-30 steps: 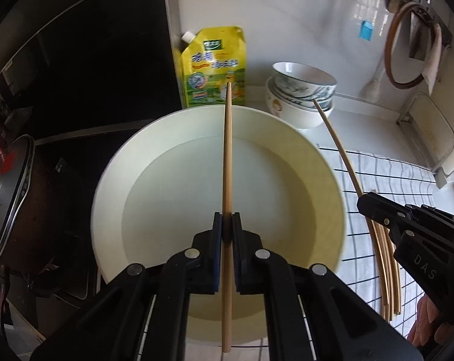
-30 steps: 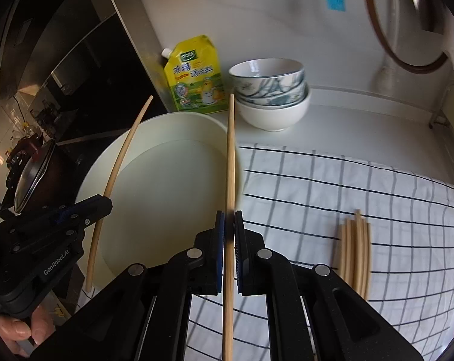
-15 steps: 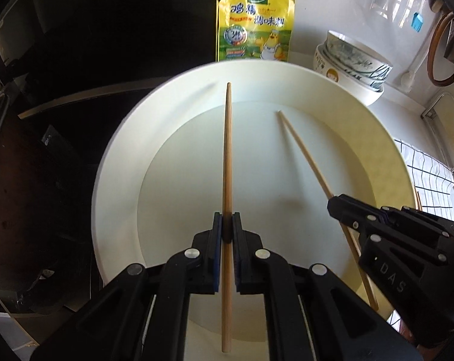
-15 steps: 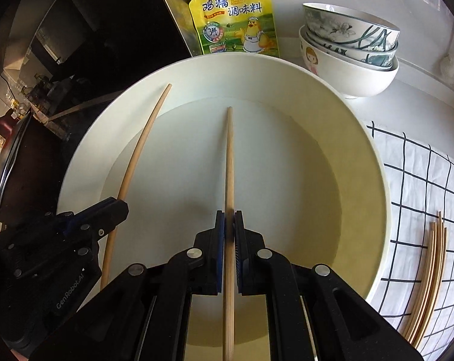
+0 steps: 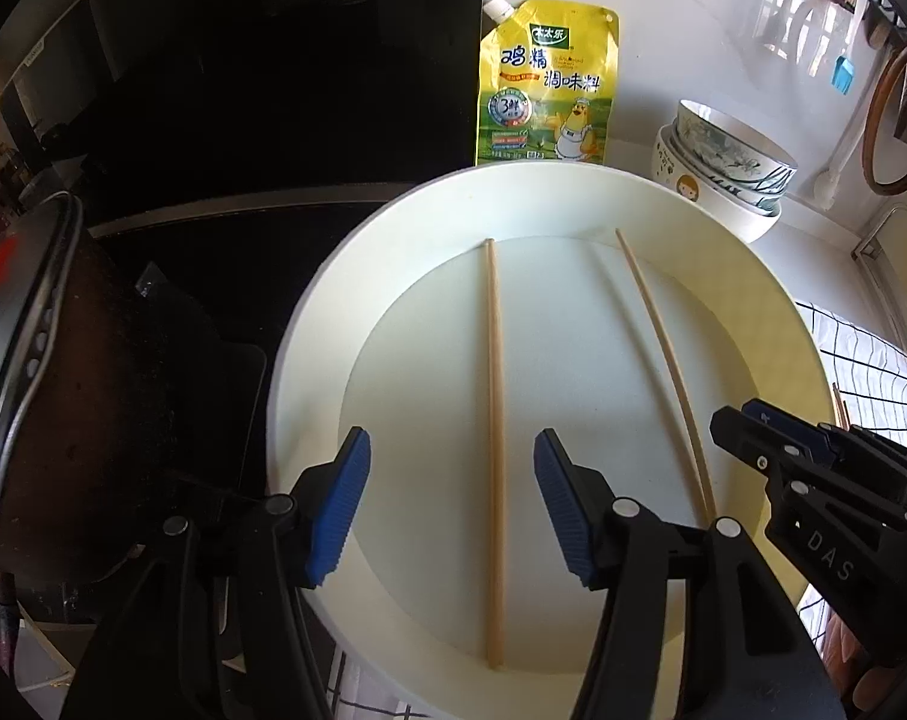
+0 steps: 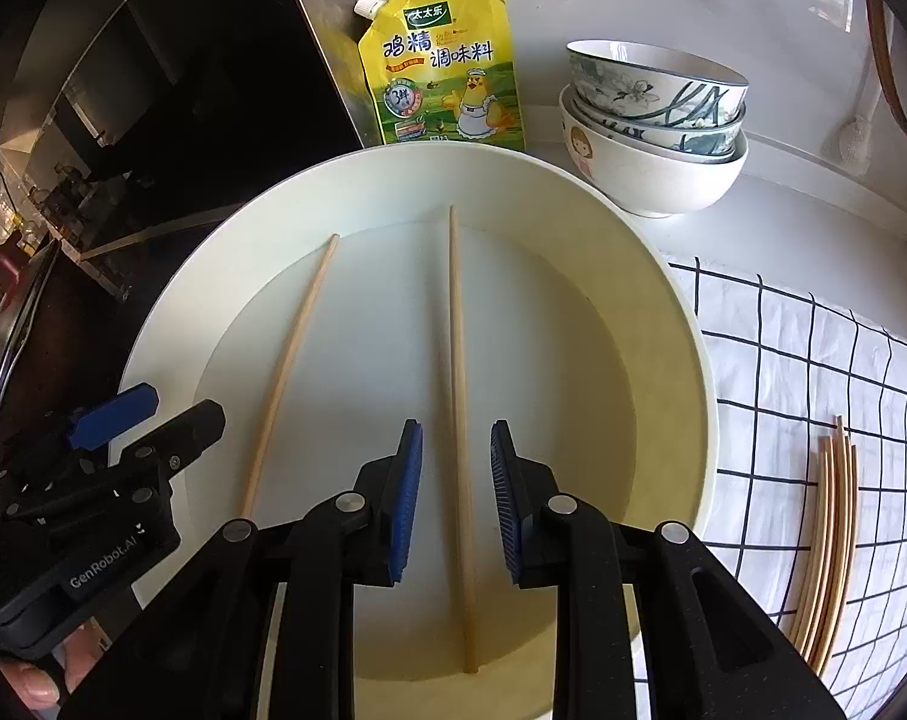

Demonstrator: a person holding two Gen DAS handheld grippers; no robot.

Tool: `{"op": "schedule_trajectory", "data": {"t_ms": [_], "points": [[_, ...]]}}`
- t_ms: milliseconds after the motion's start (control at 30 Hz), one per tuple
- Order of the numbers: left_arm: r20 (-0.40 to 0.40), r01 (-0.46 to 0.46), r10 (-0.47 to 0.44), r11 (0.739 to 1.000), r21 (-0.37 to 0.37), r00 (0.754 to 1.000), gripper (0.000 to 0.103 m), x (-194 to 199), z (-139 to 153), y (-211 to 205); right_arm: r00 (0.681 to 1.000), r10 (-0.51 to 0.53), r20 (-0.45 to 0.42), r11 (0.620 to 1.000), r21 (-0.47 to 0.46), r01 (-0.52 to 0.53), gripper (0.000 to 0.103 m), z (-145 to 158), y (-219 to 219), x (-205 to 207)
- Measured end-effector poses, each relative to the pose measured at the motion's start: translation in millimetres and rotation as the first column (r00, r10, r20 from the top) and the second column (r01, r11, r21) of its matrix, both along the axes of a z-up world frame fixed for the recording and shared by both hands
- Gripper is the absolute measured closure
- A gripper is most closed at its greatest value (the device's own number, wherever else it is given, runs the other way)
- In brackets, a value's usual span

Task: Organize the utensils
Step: 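Open both tools to drop the chopsticks into the basin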

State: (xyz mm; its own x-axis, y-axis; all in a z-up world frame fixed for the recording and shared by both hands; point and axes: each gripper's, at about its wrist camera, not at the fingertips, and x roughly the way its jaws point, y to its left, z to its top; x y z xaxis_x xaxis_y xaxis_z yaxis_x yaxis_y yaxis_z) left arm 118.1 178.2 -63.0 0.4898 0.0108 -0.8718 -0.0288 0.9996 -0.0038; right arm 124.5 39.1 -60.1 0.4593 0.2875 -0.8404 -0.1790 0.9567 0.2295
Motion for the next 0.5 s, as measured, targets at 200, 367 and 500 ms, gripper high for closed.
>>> {"op": "schedule_trajectory", "data": {"t_ms": [200,367,500], "points": [[0.015,0.011,-0.011,1.000,-0.001,1.000,0.045,-14.9,10.9,0.5,1.000,-0.004,0.023,1.000,0.002,0.004,0.079,8.9,-7.4,-19.0],[0.024,0.020,-0.019,1.000,-0.002,1.000,0.045,-29.6,18.5,-5.4,0.999,-0.013,0.032,1.000,-0.001,0.013,0.077,16.2,-19.3,-38.0],[0.029,0.018,-0.018,1.000,-0.003,0.999,0.045,-40.7,23.8,-13.2,0.999,-0.017,0.036,1.000,-0.007,0.017,0.077,23.0,-31.1,-50.8]]}}
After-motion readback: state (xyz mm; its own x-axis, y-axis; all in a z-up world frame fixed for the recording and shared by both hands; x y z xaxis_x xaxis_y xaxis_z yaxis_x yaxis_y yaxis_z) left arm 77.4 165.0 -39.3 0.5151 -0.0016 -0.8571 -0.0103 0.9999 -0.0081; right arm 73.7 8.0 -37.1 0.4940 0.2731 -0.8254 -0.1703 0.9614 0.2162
